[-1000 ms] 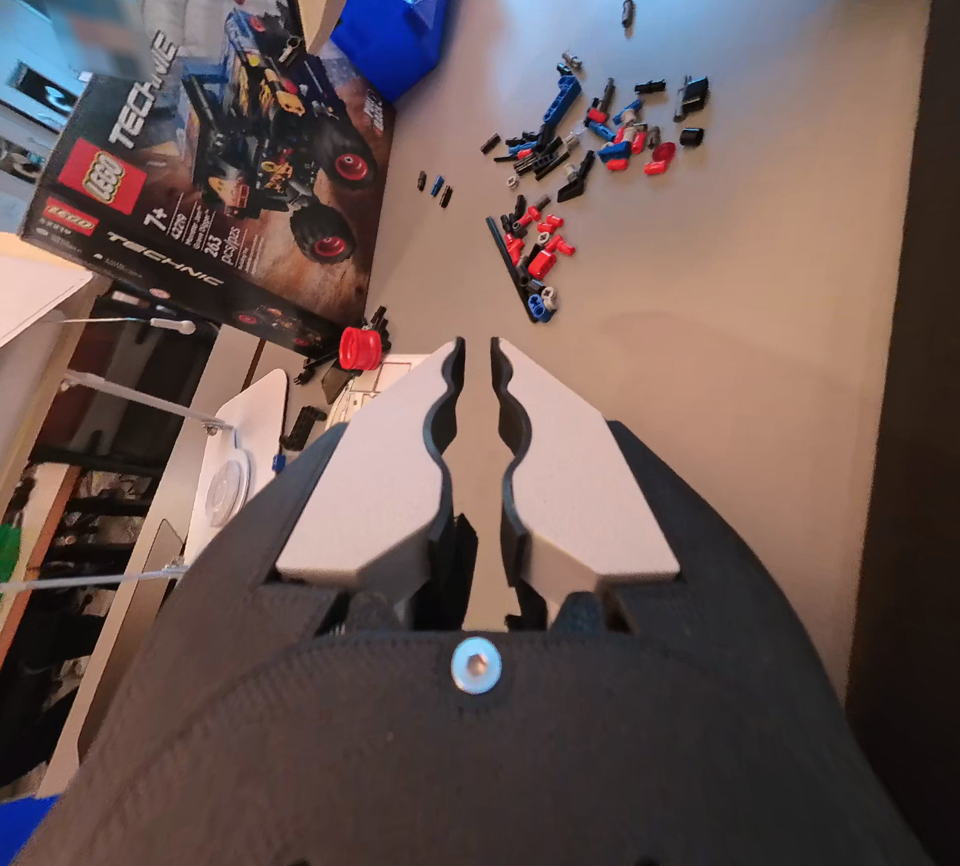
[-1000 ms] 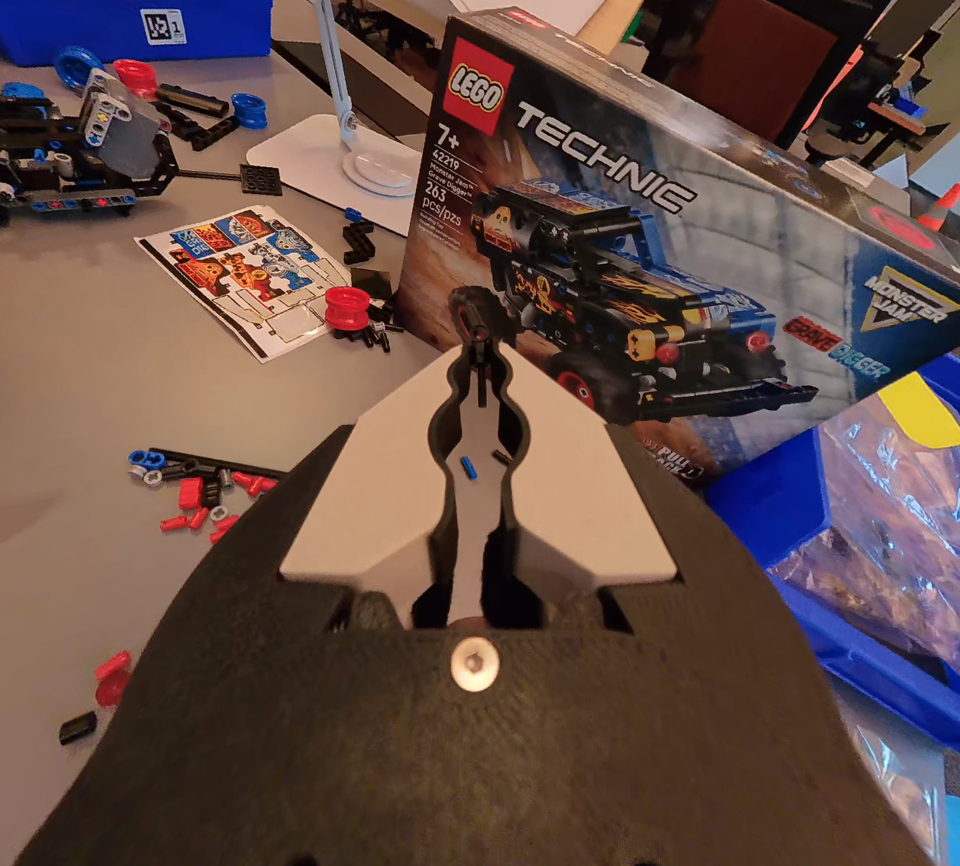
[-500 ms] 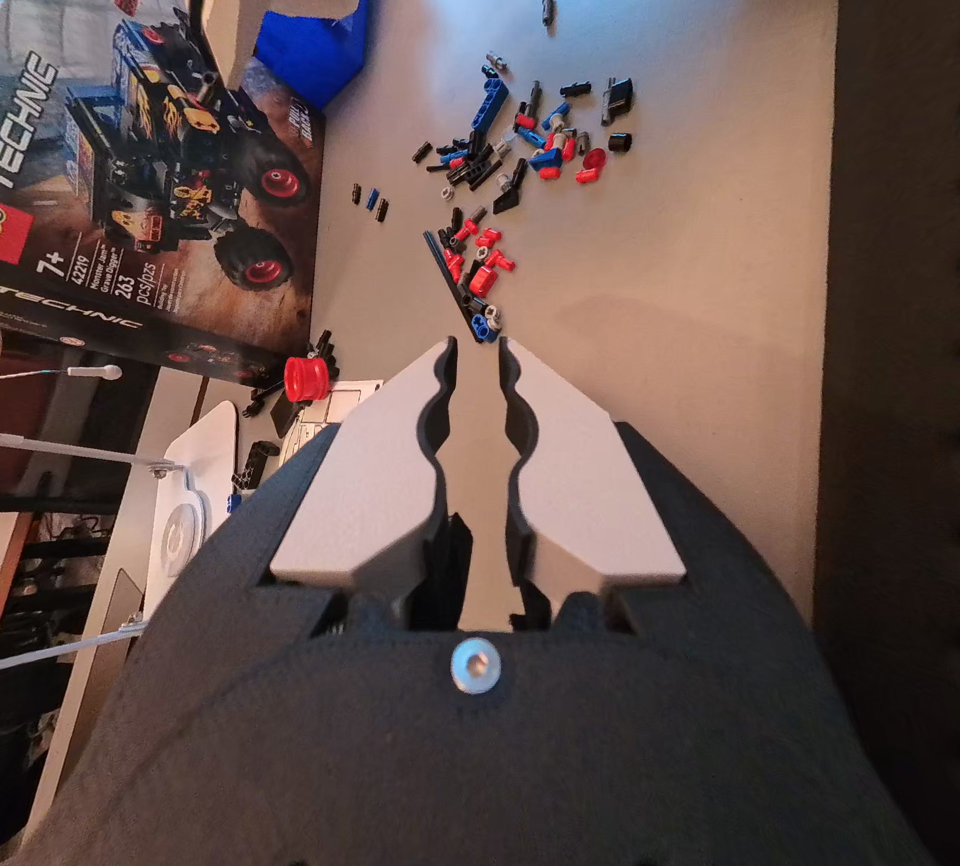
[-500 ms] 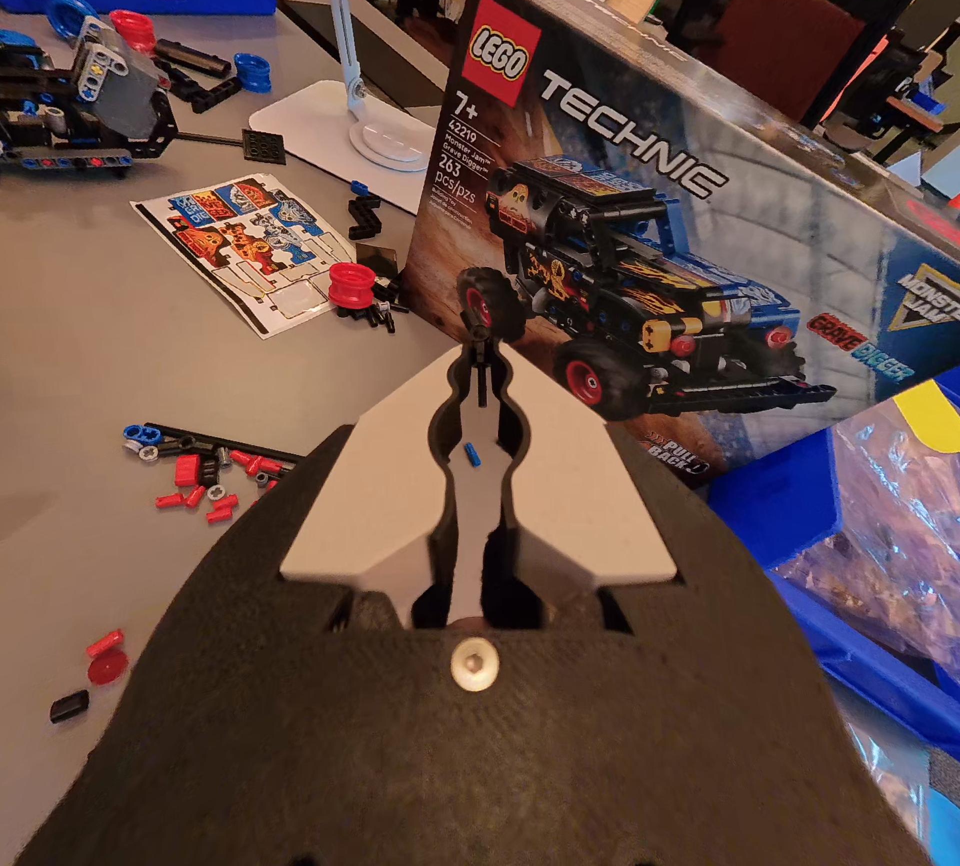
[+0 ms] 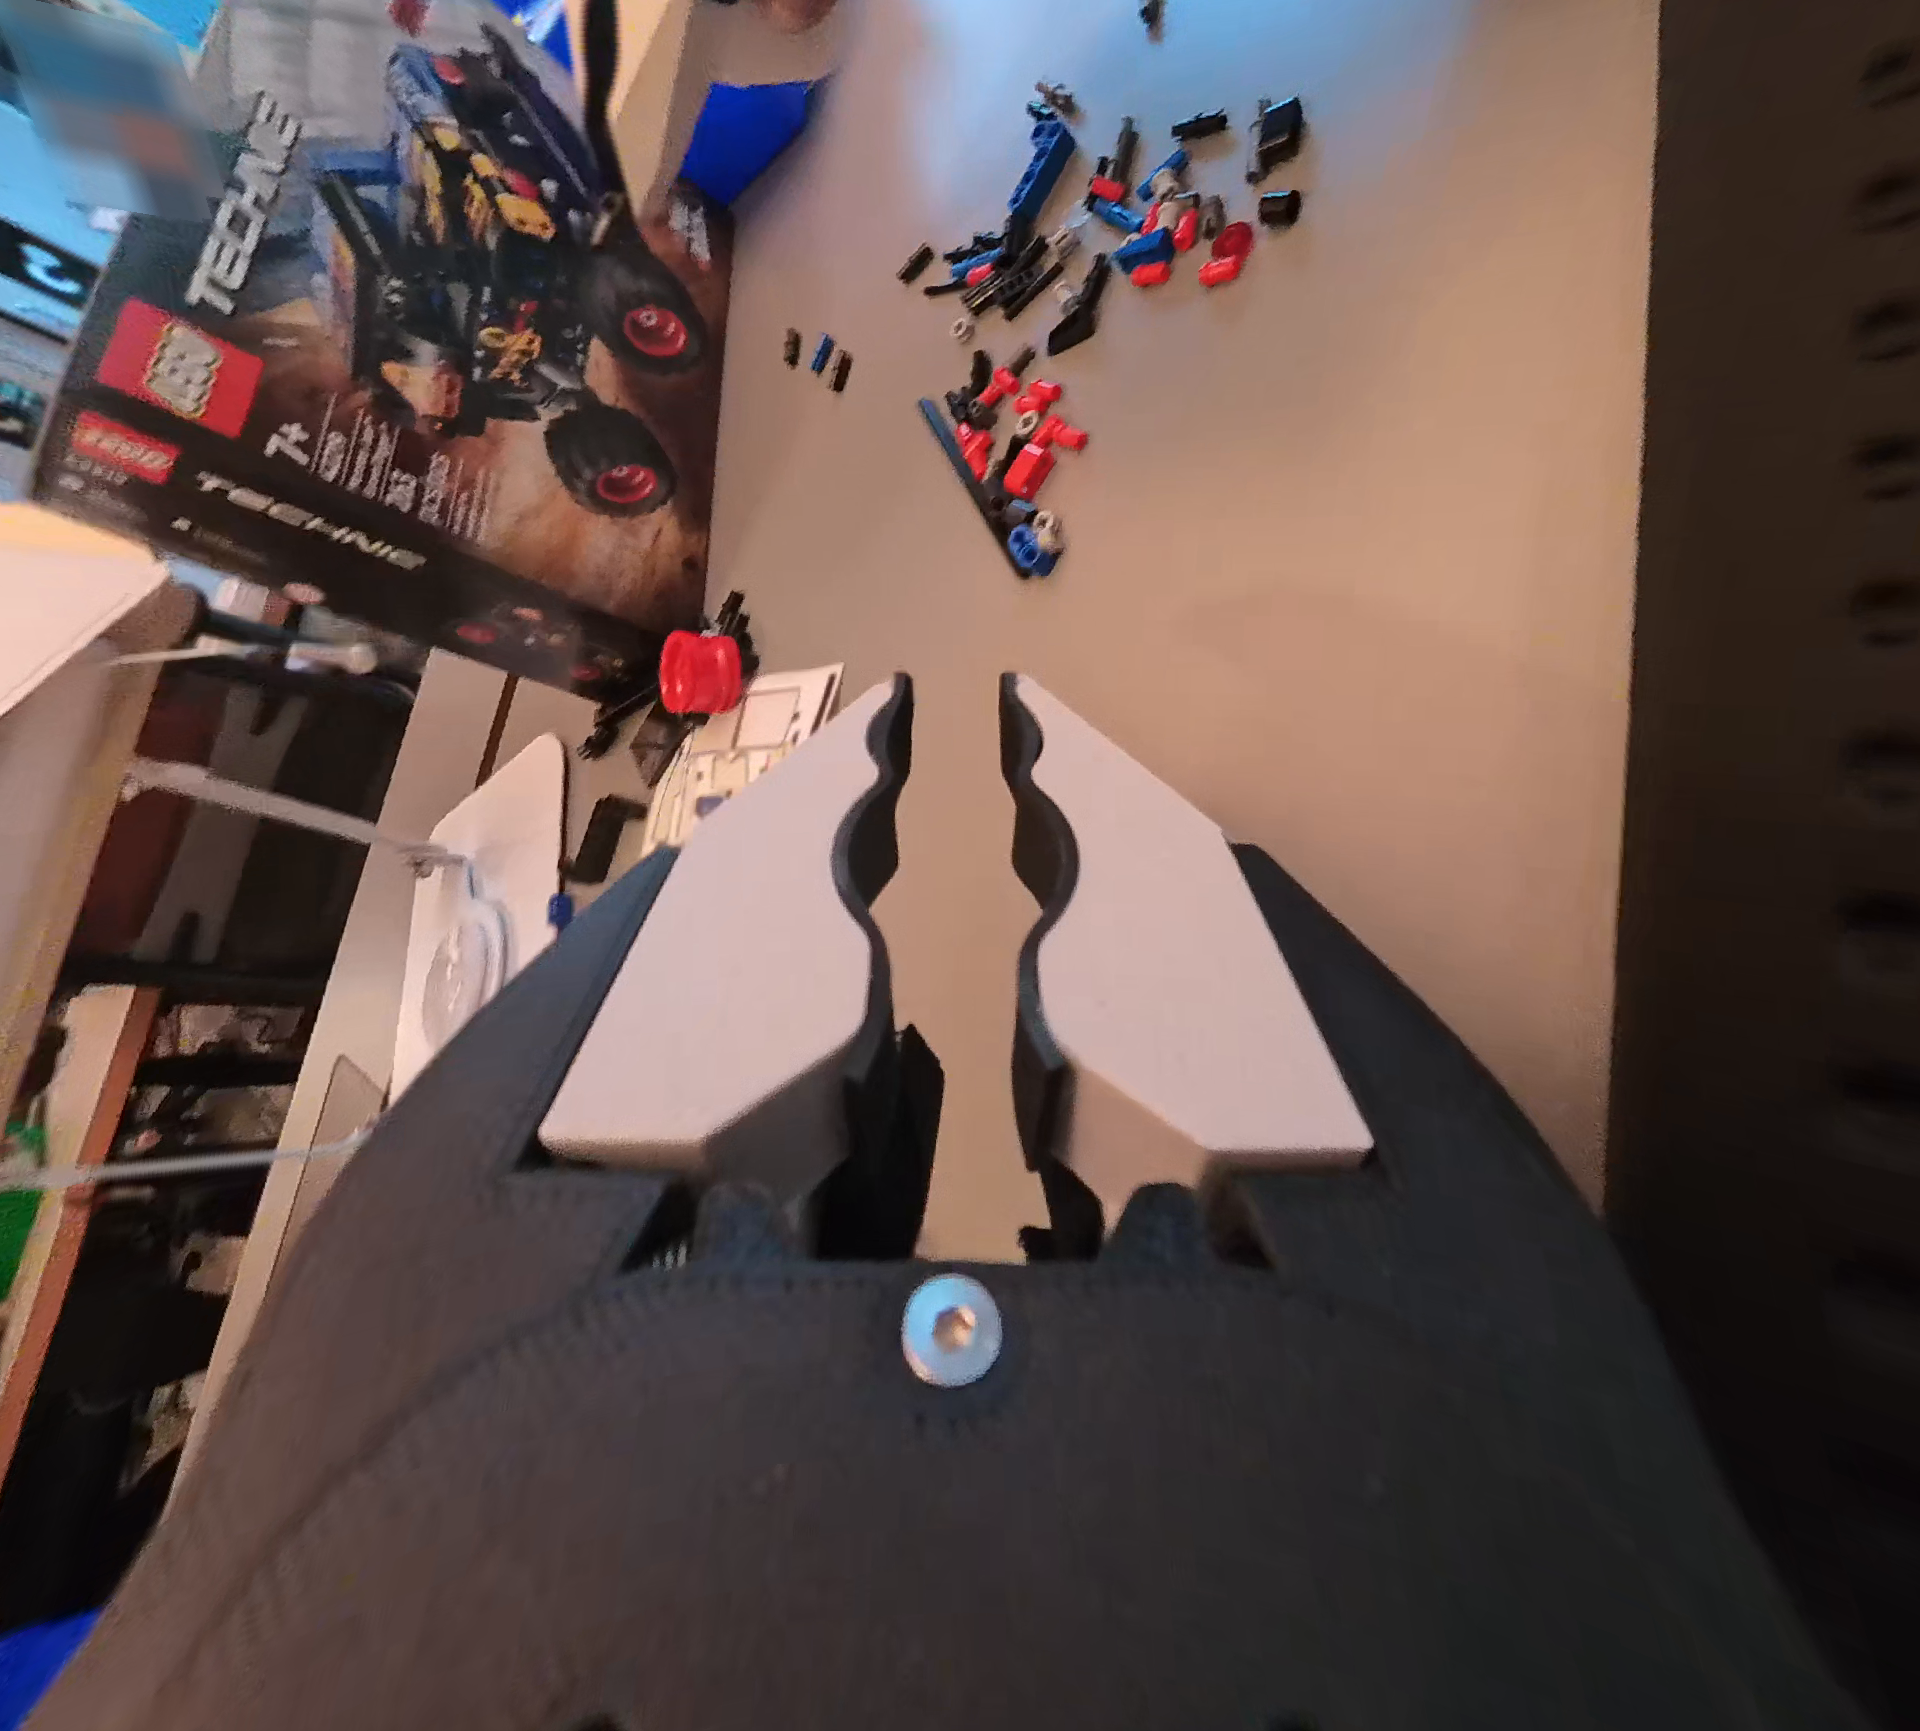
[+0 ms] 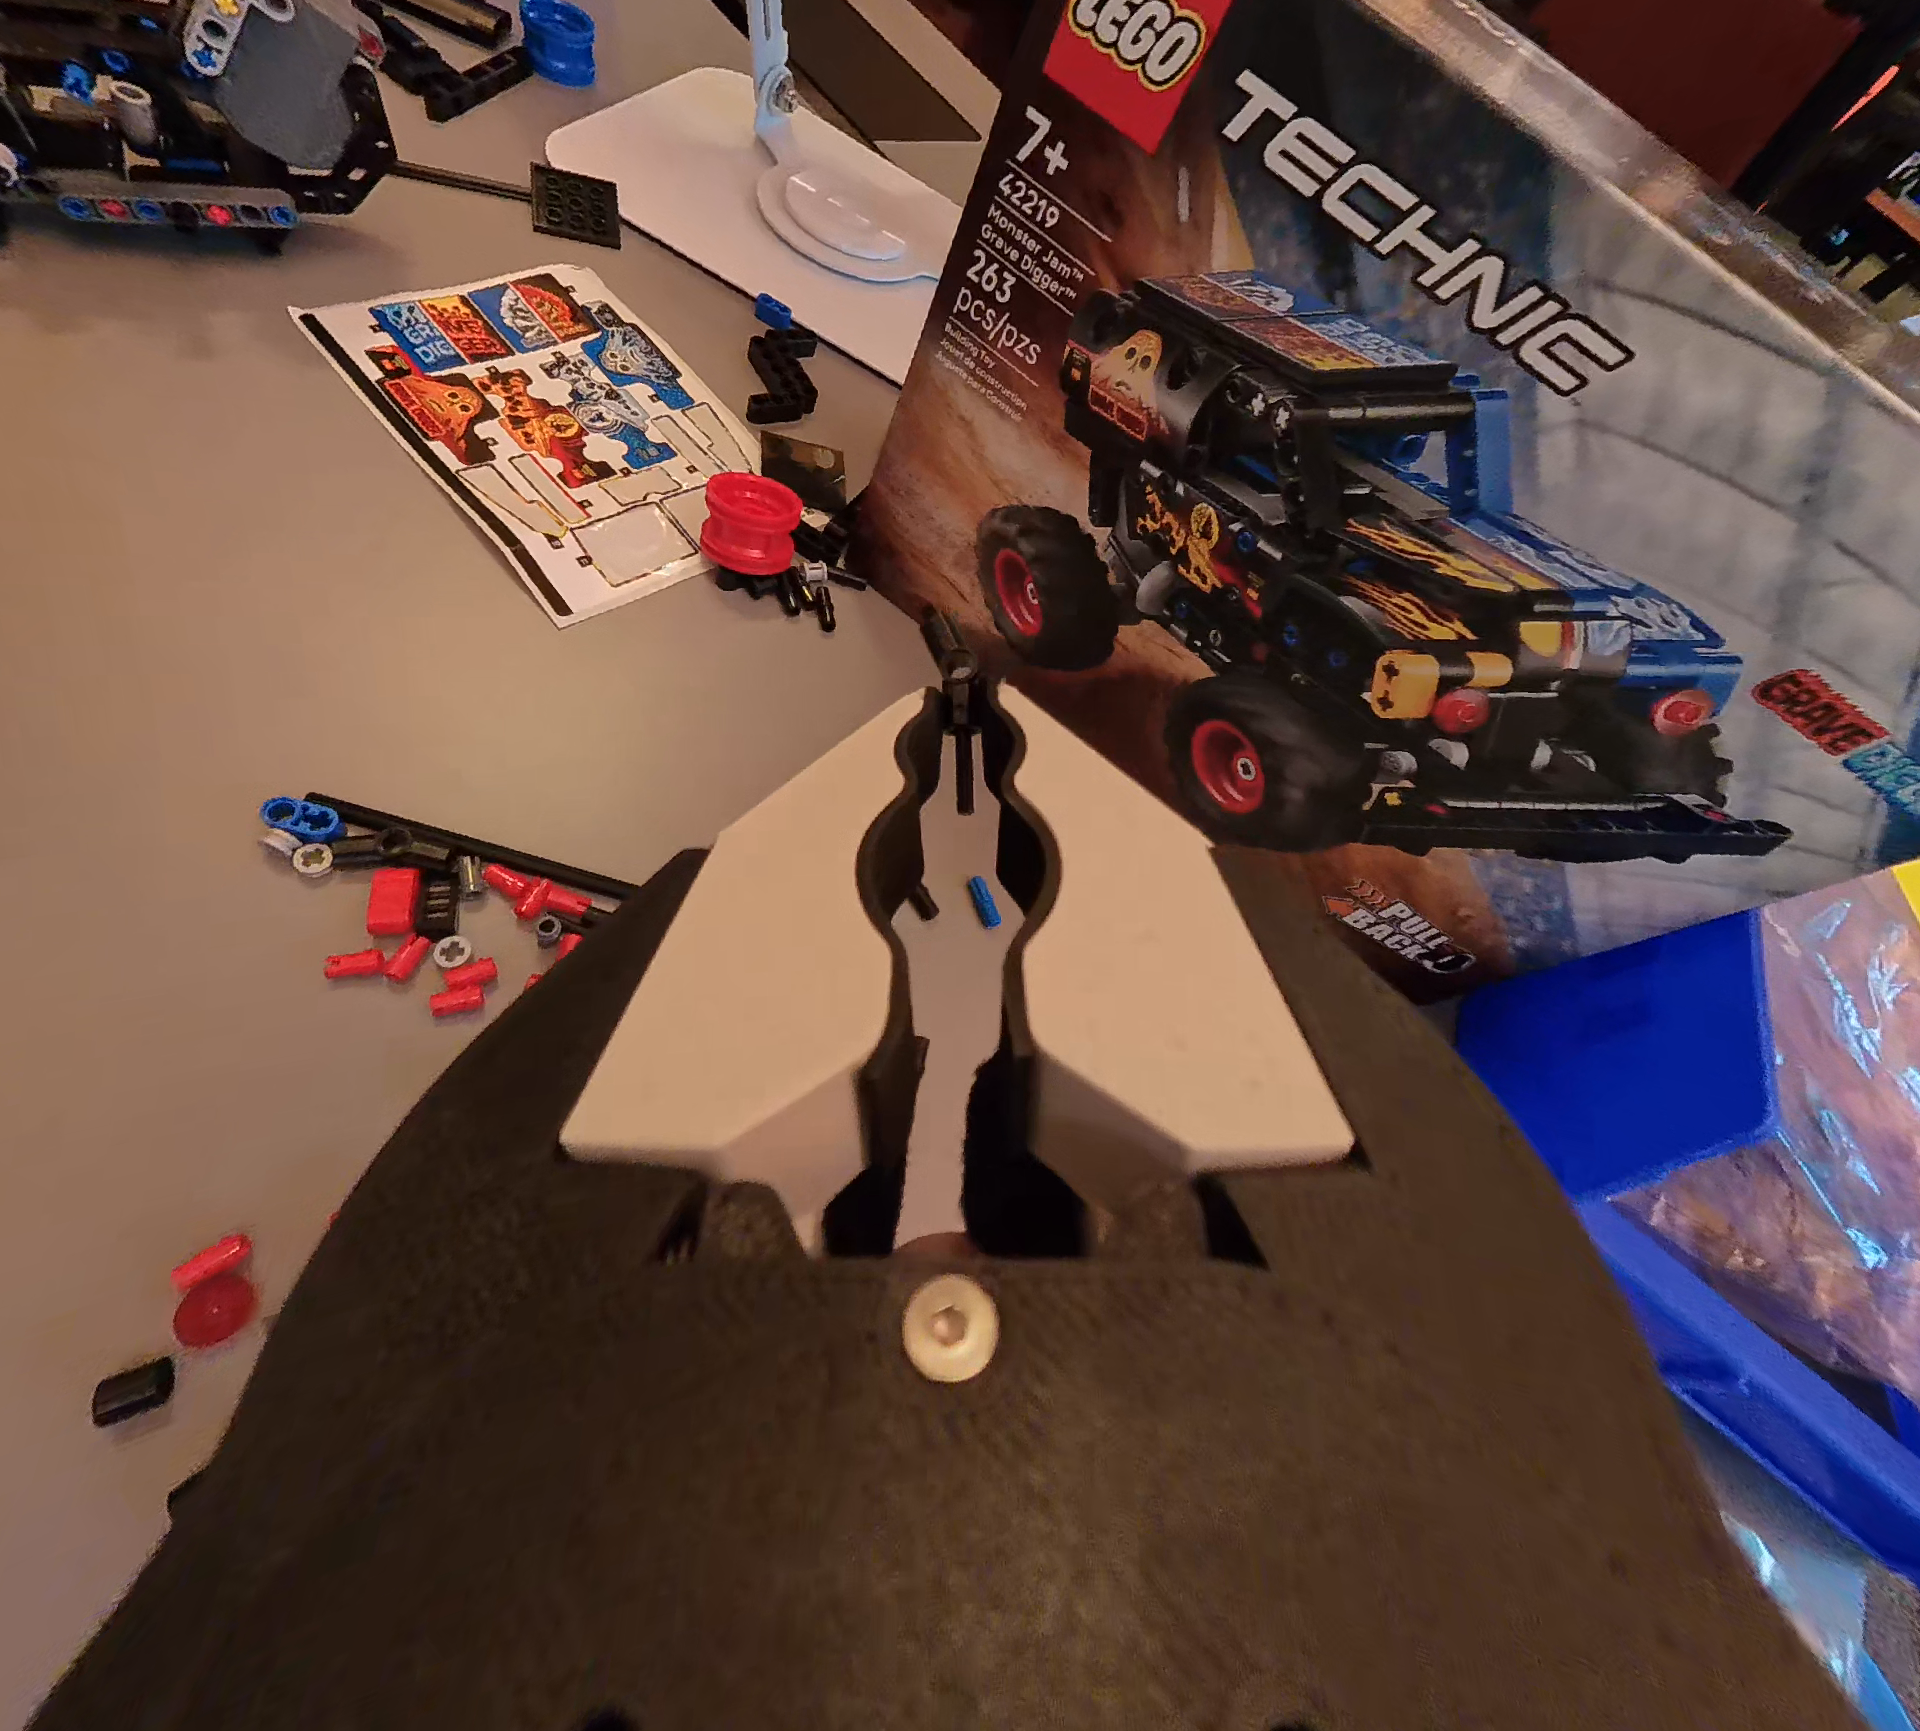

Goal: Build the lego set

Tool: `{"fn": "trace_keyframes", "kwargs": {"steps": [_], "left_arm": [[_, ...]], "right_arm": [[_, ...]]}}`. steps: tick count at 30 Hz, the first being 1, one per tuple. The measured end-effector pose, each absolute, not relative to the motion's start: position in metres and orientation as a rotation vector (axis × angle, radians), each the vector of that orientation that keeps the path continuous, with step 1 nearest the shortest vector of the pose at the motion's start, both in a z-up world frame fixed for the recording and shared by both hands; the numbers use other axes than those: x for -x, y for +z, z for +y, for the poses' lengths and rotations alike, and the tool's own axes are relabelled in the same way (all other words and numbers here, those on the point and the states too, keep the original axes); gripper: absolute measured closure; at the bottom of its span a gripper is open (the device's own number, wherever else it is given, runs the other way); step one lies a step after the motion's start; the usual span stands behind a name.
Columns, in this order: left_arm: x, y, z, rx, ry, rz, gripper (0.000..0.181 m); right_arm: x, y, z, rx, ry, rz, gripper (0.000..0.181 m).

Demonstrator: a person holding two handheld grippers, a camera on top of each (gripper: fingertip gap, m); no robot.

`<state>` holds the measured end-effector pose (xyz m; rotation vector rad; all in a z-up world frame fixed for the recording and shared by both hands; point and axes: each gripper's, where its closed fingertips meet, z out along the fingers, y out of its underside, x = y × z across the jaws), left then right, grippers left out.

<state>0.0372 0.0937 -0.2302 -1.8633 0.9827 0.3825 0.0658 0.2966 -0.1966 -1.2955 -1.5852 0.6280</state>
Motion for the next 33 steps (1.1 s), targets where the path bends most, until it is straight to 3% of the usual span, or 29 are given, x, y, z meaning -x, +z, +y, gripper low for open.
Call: {"fn": "trace_keyframes", "kwargs": {"steps": [16,29,33], "left_arm": [[0.035,-0.220,0.116,2.003,0.619,1.140,0.154],[0.039,-0.282,0.179,2.226,0.656,1.513,0.144],[0.037,-0.292,0.189,2.247,0.653,1.494,0.171]], "right_arm": [[-0.064,-0.208,0.297,1.313,0.617,-1.619,0.176],[-0.066,-0.206,0.297,1.308,0.633,-1.610,0.176],[-0.066,-0.207,0.297,1.307,0.639,-1.614,0.176]]}}
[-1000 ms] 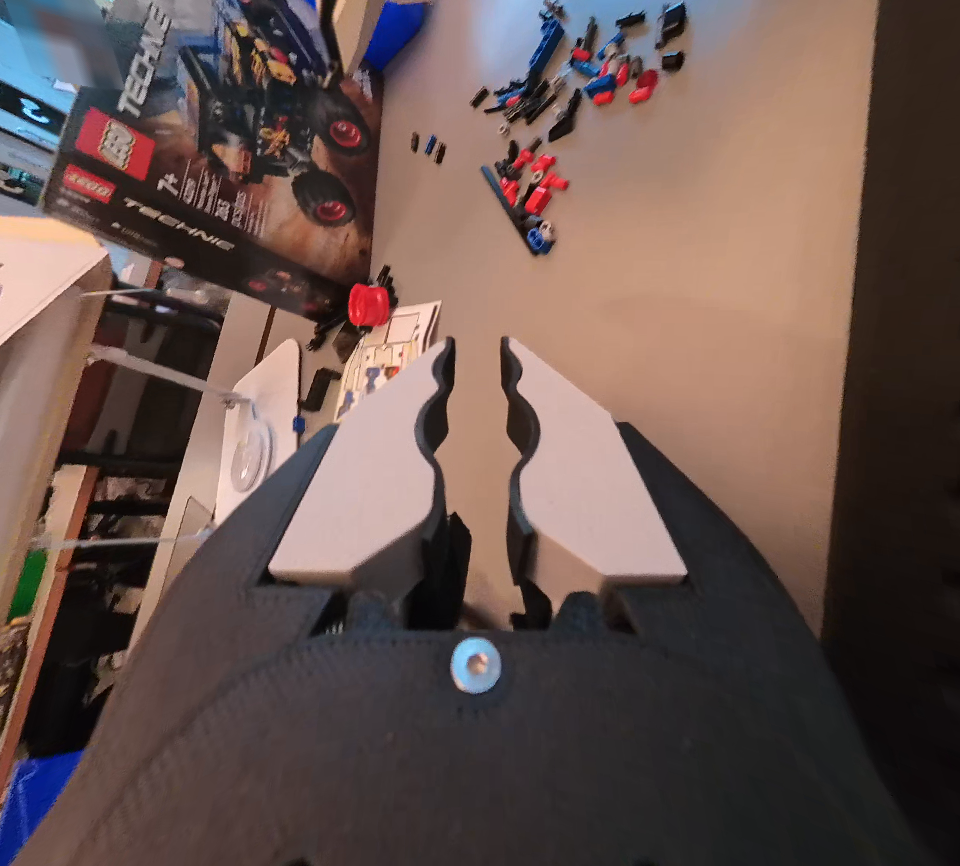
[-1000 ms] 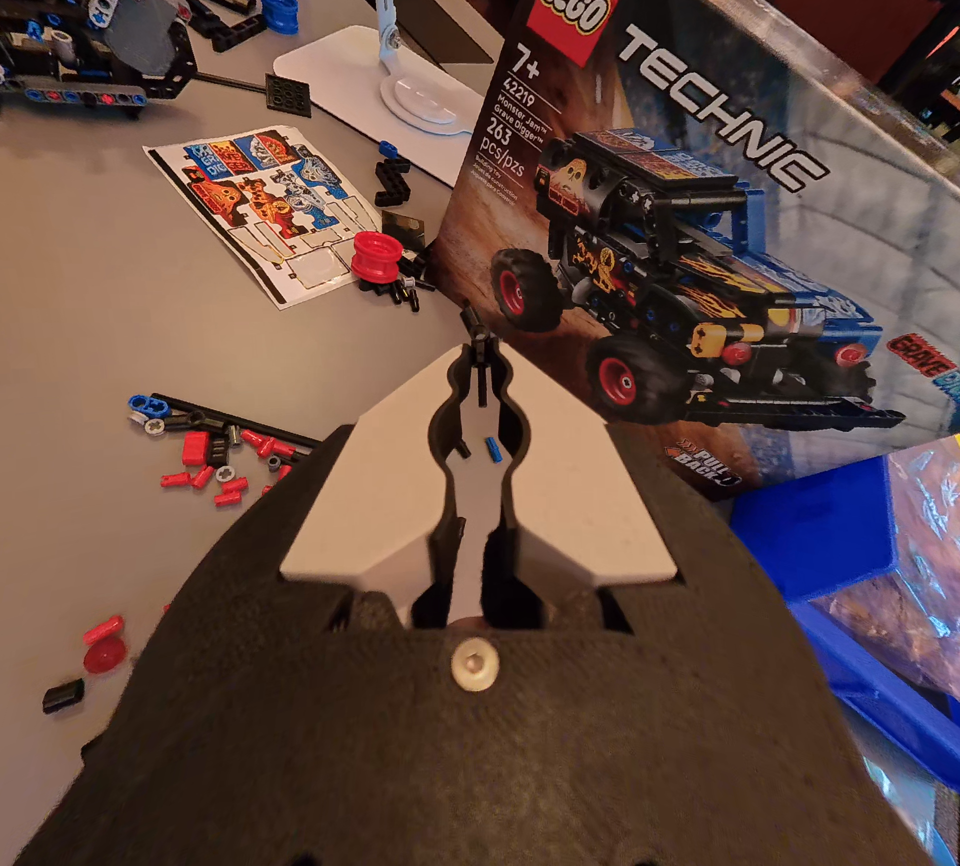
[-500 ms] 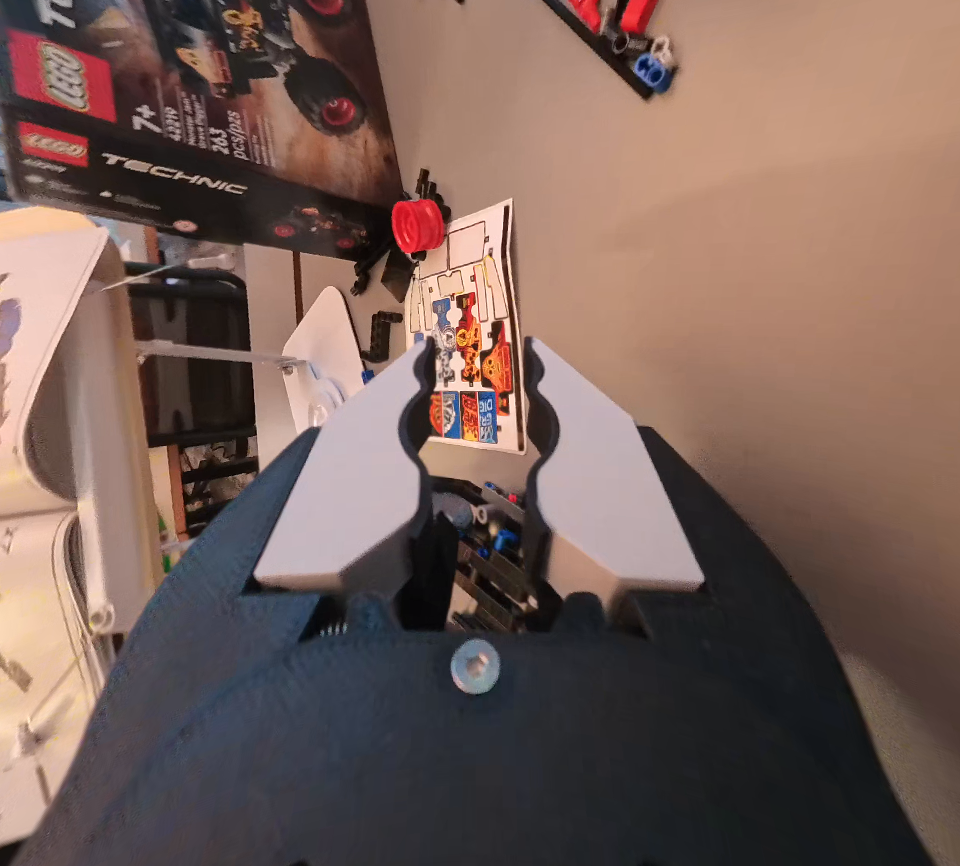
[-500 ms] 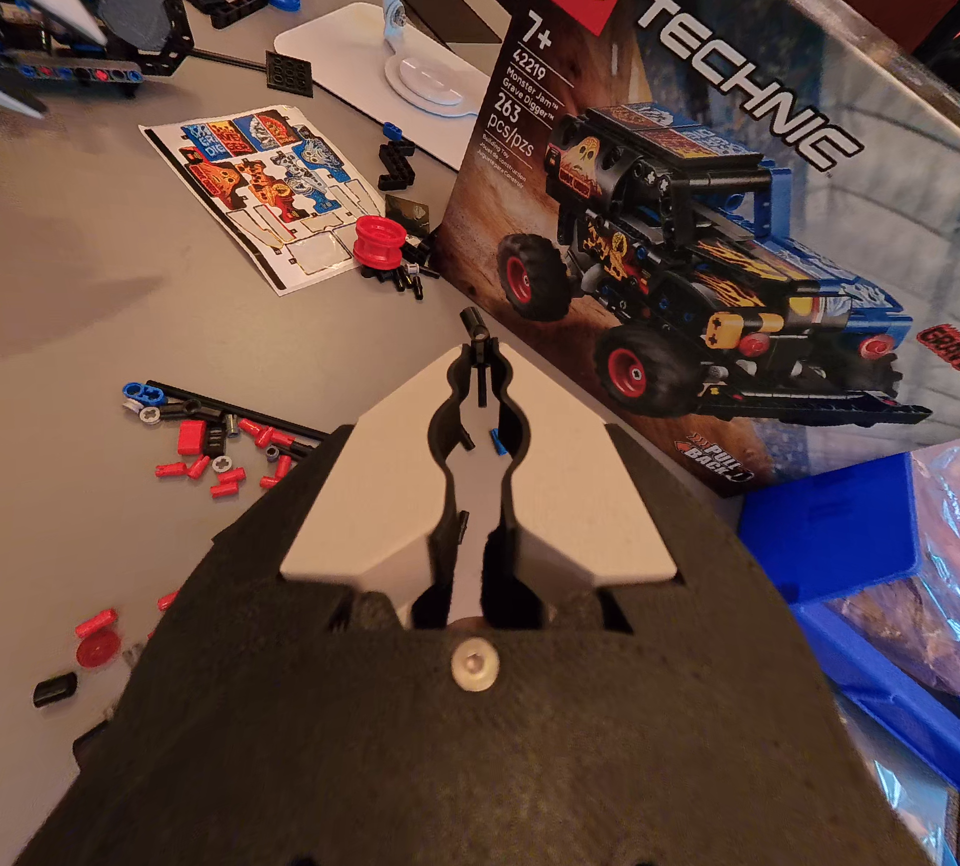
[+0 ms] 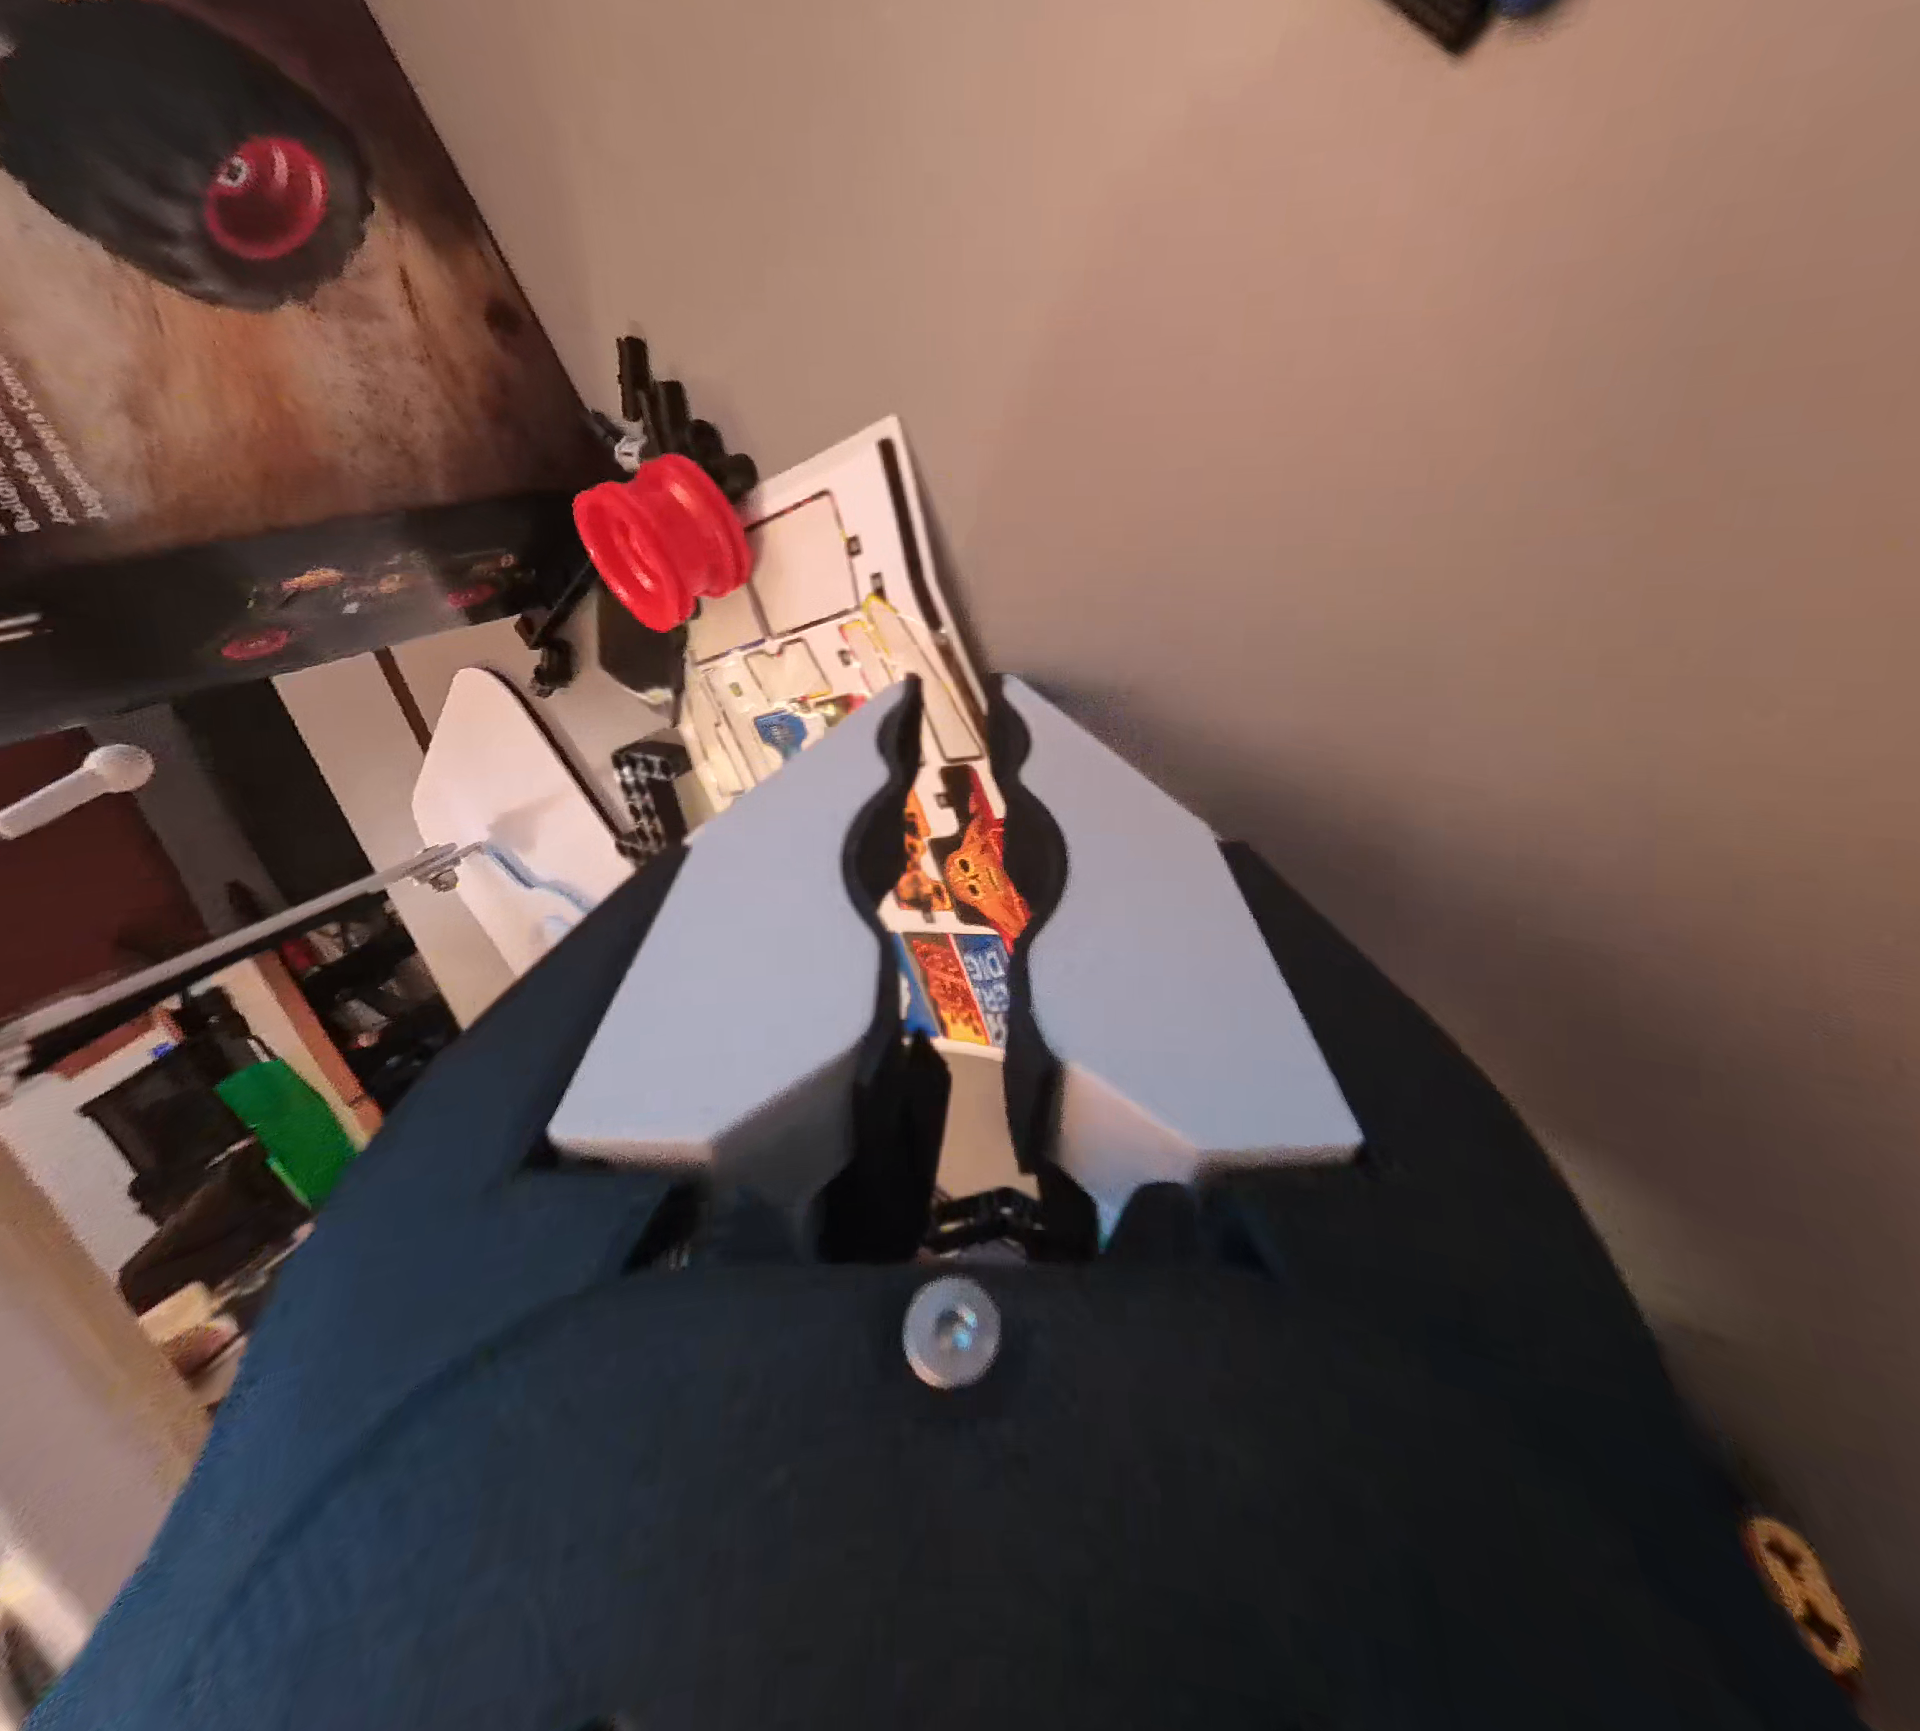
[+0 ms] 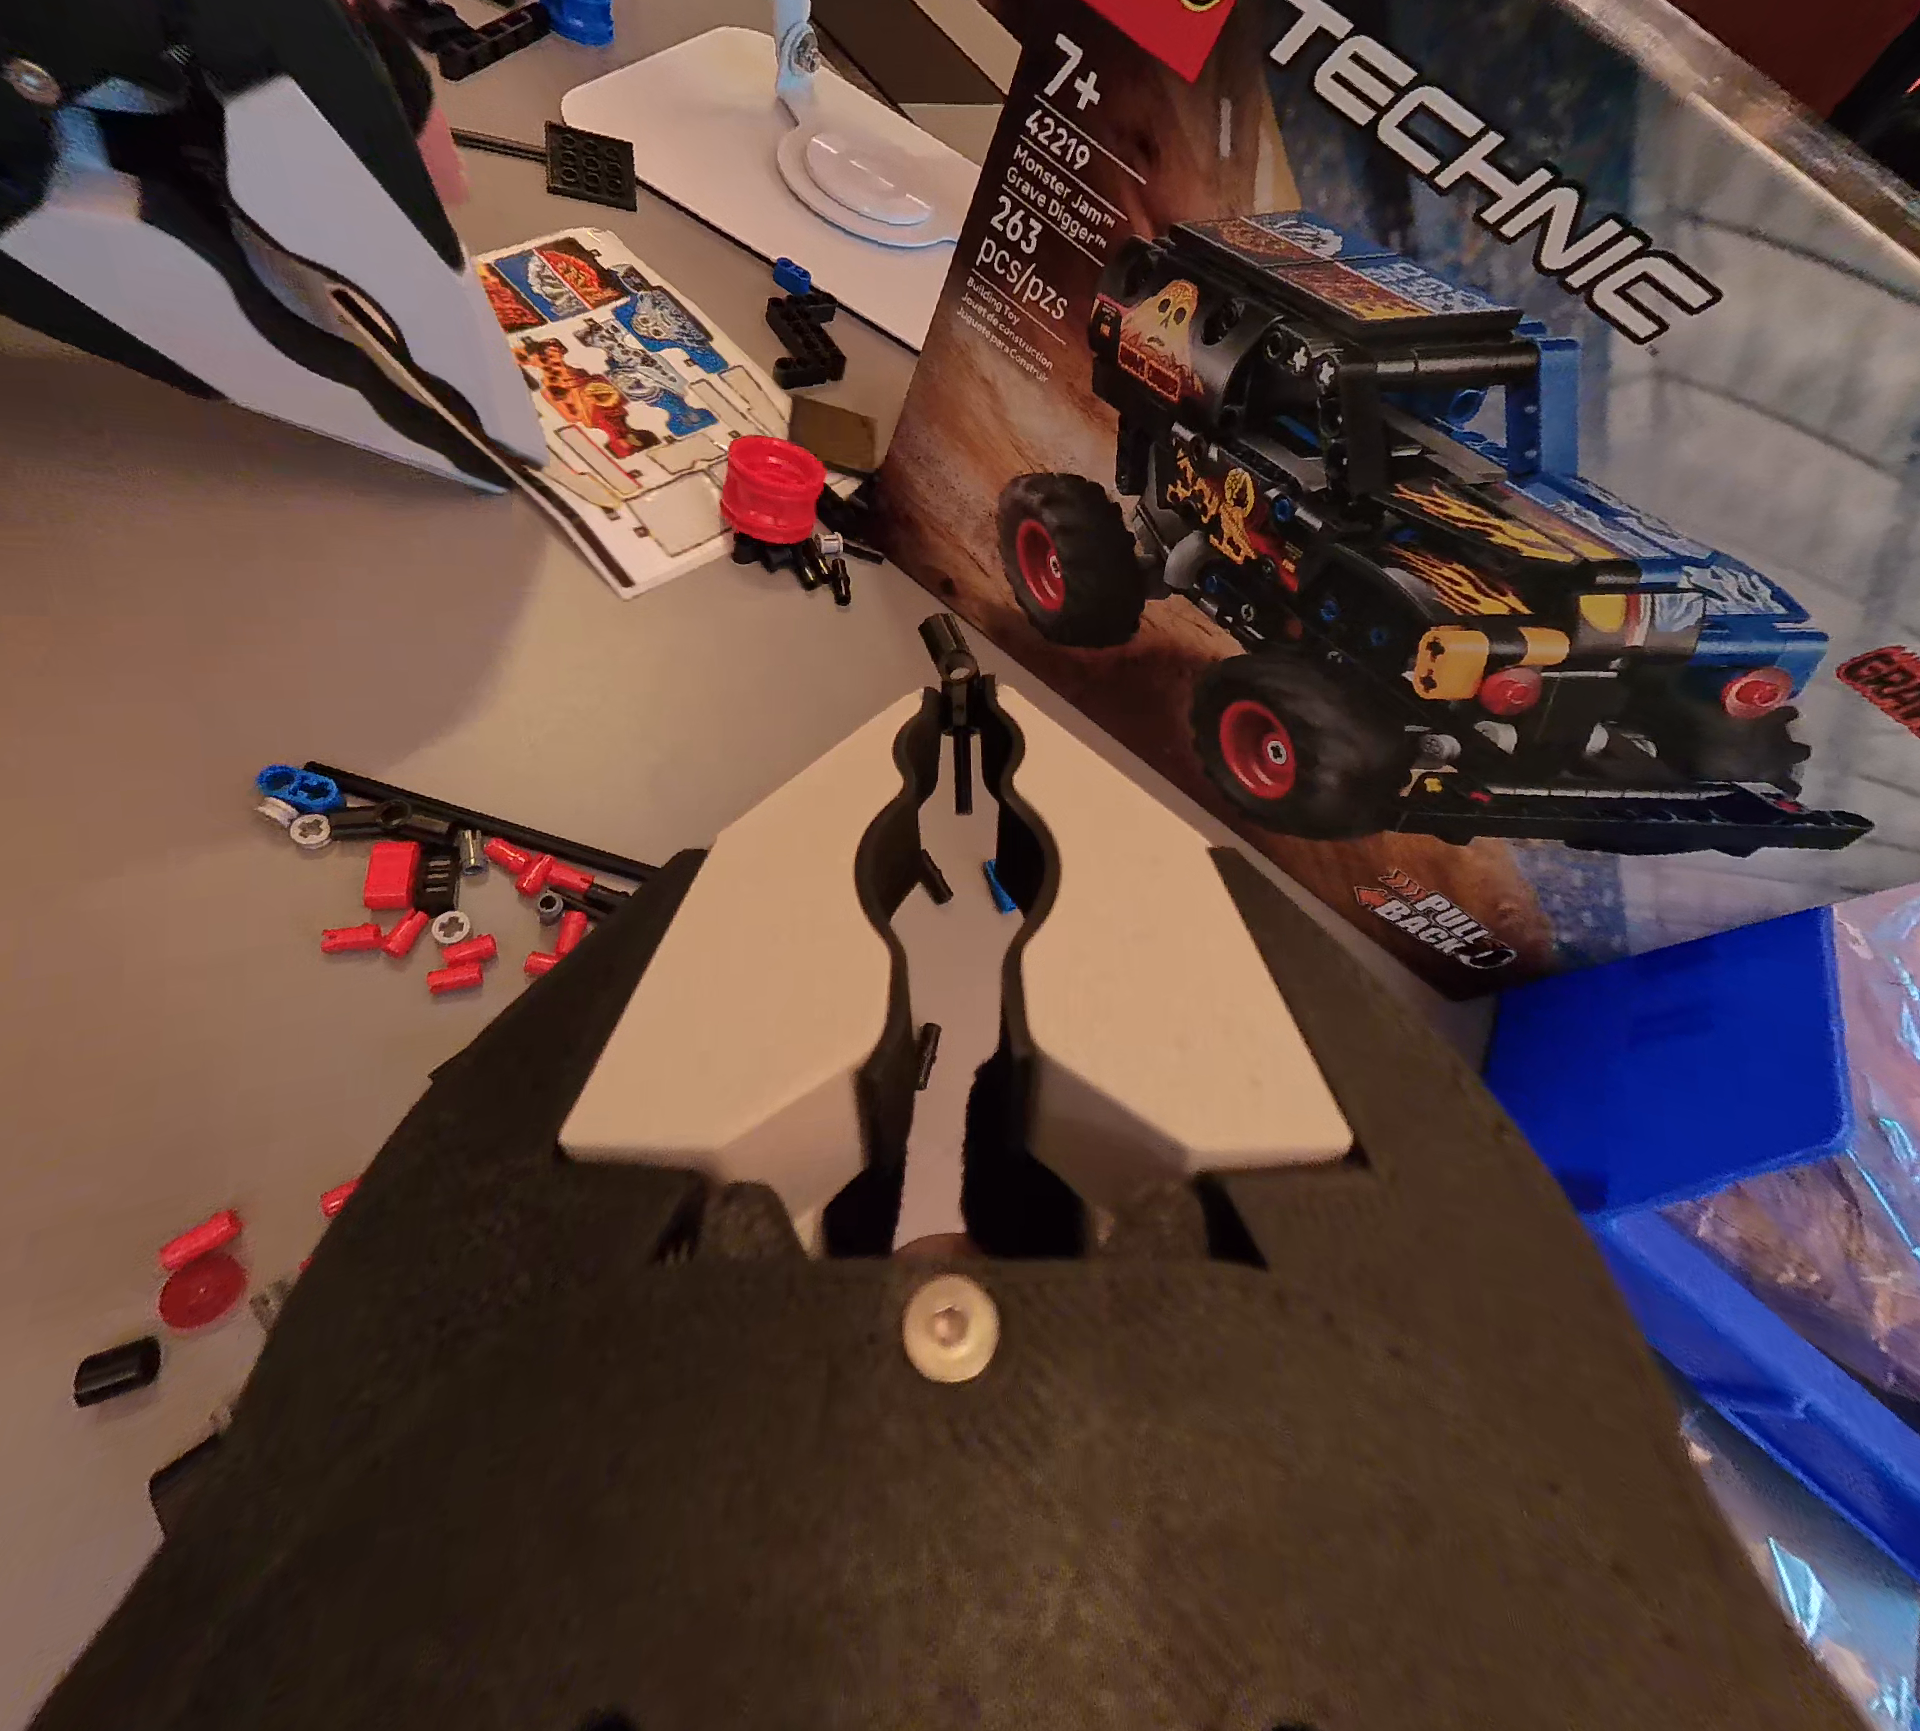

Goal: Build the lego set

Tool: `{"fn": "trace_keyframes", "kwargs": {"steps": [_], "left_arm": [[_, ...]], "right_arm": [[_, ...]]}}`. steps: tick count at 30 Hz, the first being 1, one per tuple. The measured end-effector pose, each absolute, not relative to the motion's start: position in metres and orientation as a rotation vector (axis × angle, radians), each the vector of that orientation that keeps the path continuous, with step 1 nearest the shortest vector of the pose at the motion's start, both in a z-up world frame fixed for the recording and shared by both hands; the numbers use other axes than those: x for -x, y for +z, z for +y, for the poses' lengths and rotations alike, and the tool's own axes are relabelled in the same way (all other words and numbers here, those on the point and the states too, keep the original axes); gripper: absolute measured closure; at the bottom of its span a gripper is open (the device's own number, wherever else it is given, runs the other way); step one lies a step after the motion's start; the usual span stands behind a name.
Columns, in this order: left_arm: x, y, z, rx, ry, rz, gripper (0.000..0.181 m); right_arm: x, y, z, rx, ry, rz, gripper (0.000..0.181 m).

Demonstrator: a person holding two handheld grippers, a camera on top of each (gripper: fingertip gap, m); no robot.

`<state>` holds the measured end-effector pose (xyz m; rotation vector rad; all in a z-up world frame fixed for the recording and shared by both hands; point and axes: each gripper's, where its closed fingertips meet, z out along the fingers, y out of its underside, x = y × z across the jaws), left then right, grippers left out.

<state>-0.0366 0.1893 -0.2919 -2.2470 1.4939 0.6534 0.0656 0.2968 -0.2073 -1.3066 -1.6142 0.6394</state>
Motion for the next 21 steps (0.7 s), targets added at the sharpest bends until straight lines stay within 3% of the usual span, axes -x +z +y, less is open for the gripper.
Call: {"fn": "trace_keyframes", "kwargs": {"steps": [2,21], "left_arm": [[0.037,-0.295,0.191,2.280,0.632,1.474,0.181],[-0.016,-0.294,0.132,2.343,0.265,1.498,0.181]], "right_arm": [[-0.066,-0.208,0.297,1.308,0.643,-1.614,0.176],[-0.066,-0.214,0.299,1.324,0.635,-1.627,0.176]]}}
